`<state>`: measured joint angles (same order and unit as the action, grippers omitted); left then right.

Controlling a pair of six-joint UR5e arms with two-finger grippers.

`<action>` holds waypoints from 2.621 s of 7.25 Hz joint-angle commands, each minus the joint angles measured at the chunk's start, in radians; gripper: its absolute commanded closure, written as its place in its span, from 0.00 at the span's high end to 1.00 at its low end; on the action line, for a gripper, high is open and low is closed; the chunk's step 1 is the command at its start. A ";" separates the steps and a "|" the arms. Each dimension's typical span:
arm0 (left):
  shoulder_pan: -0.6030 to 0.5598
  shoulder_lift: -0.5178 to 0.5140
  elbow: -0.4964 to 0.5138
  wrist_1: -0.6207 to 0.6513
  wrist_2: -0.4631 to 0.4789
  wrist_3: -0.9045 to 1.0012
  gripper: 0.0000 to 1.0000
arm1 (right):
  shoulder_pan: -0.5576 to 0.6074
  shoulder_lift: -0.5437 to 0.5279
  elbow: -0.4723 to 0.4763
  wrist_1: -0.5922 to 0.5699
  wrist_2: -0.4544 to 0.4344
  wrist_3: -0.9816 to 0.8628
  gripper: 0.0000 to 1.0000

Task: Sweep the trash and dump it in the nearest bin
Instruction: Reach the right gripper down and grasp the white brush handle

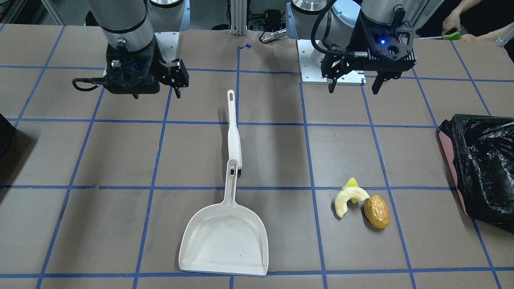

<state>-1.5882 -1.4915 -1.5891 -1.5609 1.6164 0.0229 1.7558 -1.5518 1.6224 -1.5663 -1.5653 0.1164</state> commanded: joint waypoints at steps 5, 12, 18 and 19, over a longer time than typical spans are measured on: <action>0.010 -0.004 0.000 -0.004 -0.001 0.002 1.00 | 0.237 0.079 0.210 -0.316 0.001 0.137 1.00; 0.013 -0.001 0.001 -0.004 0.002 0.003 1.00 | 0.329 0.164 0.458 -0.653 0.002 0.322 1.00; 0.022 -0.105 0.059 0.054 -0.006 -0.004 1.00 | 0.370 0.144 0.464 -0.633 0.062 0.380 0.75; 0.019 -0.184 0.067 0.164 -0.066 -0.006 1.00 | 0.370 0.142 0.465 -0.633 0.062 0.384 0.75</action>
<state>-1.5678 -1.5919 -1.5419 -1.4897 1.5955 0.0202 2.1249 -1.4072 2.0867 -2.2007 -1.5199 0.4837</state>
